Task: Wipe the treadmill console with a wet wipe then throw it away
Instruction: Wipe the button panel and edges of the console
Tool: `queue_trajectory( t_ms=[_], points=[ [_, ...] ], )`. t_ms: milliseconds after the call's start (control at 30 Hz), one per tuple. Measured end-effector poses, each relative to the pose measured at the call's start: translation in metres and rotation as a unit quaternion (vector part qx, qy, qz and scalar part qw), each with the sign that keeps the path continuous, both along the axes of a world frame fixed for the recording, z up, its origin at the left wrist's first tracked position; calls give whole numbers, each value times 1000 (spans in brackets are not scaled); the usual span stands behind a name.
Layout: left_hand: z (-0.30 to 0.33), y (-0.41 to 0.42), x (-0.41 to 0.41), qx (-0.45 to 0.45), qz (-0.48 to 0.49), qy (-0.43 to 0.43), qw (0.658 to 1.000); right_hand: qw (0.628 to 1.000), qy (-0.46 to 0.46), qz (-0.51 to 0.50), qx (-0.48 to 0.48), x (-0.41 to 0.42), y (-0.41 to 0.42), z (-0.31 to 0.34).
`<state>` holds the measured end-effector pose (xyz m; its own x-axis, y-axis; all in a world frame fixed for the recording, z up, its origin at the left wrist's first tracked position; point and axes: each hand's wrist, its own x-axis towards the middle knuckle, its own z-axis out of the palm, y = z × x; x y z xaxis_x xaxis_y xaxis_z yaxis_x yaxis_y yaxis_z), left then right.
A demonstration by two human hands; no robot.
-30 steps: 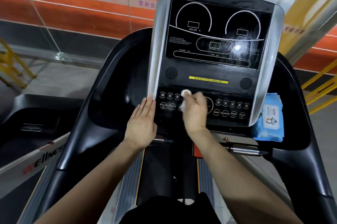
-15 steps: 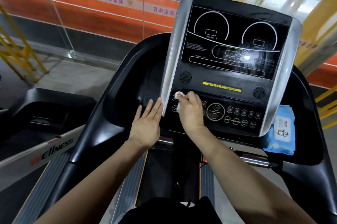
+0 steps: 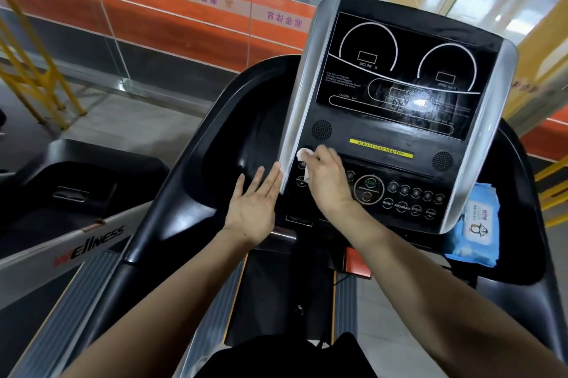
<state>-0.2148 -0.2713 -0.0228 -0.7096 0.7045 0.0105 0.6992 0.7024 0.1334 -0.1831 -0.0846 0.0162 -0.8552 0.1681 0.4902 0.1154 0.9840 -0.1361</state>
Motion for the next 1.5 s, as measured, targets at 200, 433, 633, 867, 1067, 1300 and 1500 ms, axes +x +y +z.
queue_trajectory(
  t_ms=[200,433,633,867,1067,1300,1500],
  points=[
    [1,-3,-1,-8,-8,-5,1000,994,-58,95,0,35,-24,-35],
    [4,1,2,9,-5,-18,1000,999,24,-26,-20,18,4,-9],
    [-5,4,5,41,5,-17,999,998,-17,52,-14,51,-5,-37],
    [-17,13,10,70,20,-8,997,986,53,-82,-133,65,16,-51],
    [-20,16,13,62,24,0,998,981,-5,-31,-194,47,-20,-26],
    [-25,19,14,71,29,-1,997,952,45,-240,-183,105,37,-34],
    [-24,26,20,82,48,11,995,985,38,-81,-144,48,-9,-36]
  ],
)
